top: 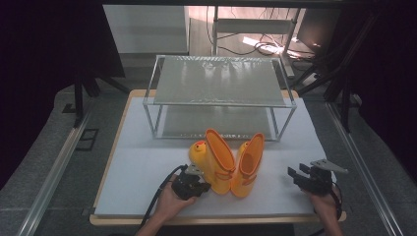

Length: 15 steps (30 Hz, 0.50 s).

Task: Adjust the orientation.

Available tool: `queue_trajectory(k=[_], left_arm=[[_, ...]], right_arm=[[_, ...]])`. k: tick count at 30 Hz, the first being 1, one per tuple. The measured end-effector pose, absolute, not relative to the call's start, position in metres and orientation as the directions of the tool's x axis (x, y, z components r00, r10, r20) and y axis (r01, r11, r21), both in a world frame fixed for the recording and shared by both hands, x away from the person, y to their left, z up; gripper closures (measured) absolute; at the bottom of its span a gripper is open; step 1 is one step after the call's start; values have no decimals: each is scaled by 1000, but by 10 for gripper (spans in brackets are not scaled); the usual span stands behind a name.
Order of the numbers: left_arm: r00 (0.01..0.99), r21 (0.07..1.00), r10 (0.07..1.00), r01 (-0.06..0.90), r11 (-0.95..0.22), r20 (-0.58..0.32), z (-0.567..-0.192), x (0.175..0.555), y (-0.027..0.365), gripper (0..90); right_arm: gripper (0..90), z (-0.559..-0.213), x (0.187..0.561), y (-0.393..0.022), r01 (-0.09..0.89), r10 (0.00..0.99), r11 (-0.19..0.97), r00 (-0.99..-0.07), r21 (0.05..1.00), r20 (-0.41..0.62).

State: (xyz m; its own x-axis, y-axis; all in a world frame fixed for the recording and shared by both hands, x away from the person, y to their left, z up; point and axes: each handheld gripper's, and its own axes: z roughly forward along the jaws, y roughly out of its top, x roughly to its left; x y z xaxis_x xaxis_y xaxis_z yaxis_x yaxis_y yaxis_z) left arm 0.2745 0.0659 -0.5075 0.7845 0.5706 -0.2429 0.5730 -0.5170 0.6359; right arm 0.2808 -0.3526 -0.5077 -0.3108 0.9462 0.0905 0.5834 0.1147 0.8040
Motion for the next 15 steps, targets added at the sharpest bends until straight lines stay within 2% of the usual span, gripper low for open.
queue_trajectory(k=[8,10,11,15], left_arm=[[784,664,564,569,-486,-260,-503,276,80,818],[764,681,586,581,-445,-269,-499,279,90,784],[753,693,599,586,-419,-275,-497,281,96,735],[710,715,650,600,-359,-269,-495,288,111,666]], right_arm=[[448,-507,280,-355,583,947,106,-305,806,96],[449,-507,281,-354,581,947,106,-307,807,96],[451,-506,282,-354,583,946,101,-307,806,103],[455,-507,284,-352,583,943,100,-313,806,110]])
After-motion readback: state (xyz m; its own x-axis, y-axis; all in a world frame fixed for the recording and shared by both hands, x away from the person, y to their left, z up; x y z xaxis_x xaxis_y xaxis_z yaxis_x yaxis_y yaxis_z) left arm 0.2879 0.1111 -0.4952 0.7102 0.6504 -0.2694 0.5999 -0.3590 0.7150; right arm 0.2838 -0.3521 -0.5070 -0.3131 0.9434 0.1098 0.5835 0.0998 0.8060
